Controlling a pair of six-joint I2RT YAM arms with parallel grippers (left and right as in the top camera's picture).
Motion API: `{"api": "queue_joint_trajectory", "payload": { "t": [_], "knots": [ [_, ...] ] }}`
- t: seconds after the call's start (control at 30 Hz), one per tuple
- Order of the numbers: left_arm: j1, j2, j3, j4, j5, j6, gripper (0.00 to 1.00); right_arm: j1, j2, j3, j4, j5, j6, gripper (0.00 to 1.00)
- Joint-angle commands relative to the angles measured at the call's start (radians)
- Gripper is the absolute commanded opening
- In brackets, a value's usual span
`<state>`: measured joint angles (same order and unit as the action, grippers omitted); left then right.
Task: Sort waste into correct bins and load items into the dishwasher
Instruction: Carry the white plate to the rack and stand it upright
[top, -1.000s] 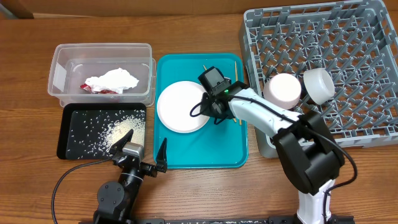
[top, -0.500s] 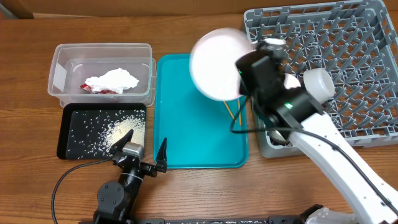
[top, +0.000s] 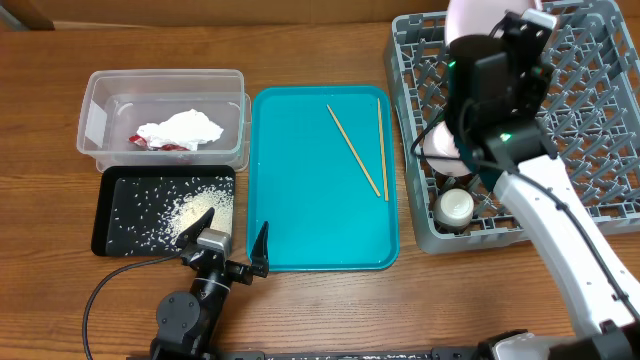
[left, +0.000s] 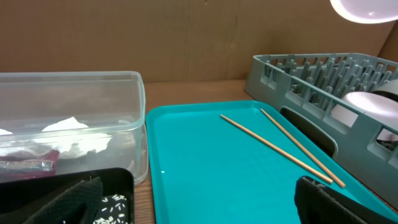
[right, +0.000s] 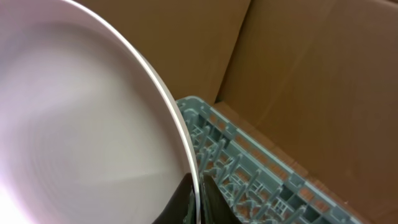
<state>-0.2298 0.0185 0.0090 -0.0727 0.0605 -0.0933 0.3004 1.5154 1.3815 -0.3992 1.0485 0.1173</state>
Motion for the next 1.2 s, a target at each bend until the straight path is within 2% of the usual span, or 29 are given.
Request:
{"api": "queue_joint_trajectory", "payload": {
  "t": [0.0, 0.1, 0.47, 0.5, 0.53, 0.67, 0.7, 0.73, 0.77, 0.83, 0.93, 1.03, 1.1, 1.17],
  "knots": [
    [-0.005, -0.005, -0.004, 0.000, 0.003, 0.011, 1.00, -0.067, 0.041, 0.007, 0.104, -0.088, -0.265, 0.04],
    [-0.005, -0.005, -0.004, 0.000, 0.003, 0.012, 1.00, -0.119, 0.091, 0.007, 0.171, -0.146, -0.386, 0.04],
    [-0.005, -0.005, -0.004, 0.000, 0.003, 0.012, 1.00, -0.165, 0.332, 0.007, 0.274, -0.172, -0.403, 0.04],
    [-0.005, -0.005, -0.004, 0.000, 0.003, 0.012, 1.00, -0.165, 0.343, 0.007, 0.280, -0.172, -0.405, 0.05],
    [-0.005, -0.005, -0.004, 0.000, 0.003, 0.012, 1.00, -0.165, 0.359, 0.007, 0.286, -0.171, -0.408, 0.13],
    [-0.005, -0.005, -0.004, 0.000, 0.003, 0.012, 1.00, -0.163, 0.358, 0.007, 0.286, -0.142, -0.410, 0.14],
    [-0.005, -0.005, -0.004, 0.000, 0.003, 0.012, 1.00, -0.153, 0.356, 0.007, 0.286, -0.096, -0.408, 0.27],
    [-0.005, -0.005, -0.004, 0.000, 0.003, 0.012, 1.00, -0.142, 0.350, 0.007, 0.285, -0.079, -0.400, 0.45],
    [-0.005, -0.005, -0.004, 0.000, 0.003, 0.012, 1.00, -0.126, 0.339, 0.007, 0.277, -0.073, -0.391, 0.53],
    [-0.005, -0.005, -0.004, 0.000, 0.003, 0.012, 1.00, -0.083, 0.306, 0.007, 0.253, -0.076, -0.372, 0.64],
    [-0.005, -0.005, -0.004, 0.000, 0.003, 0.012, 1.00, -0.003, 0.241, 0.008, 0.194, -0.105, -0.372, 0.73],
    [-0.005, -0.005, -0.004, 0.000, 0.003, 0.012, 1.00, 0.093, 0.161, 0.008, 0.084, -0.211, -0.343, 0.75],
    [-0.005, -0.005, -0.004, 0.000, 0.003, 0.012, 1.00, 0.159, 0.113, 0.008, -0.025, -0.327, -0.255, 0.76],
    [-0.005, -0.005, -0.004, 0.000, 0.003, 0.012, 1.00, 0.218, 0.083, 0.008, -0.153, -0.550, -0.123, 0.76]
  ]
}}
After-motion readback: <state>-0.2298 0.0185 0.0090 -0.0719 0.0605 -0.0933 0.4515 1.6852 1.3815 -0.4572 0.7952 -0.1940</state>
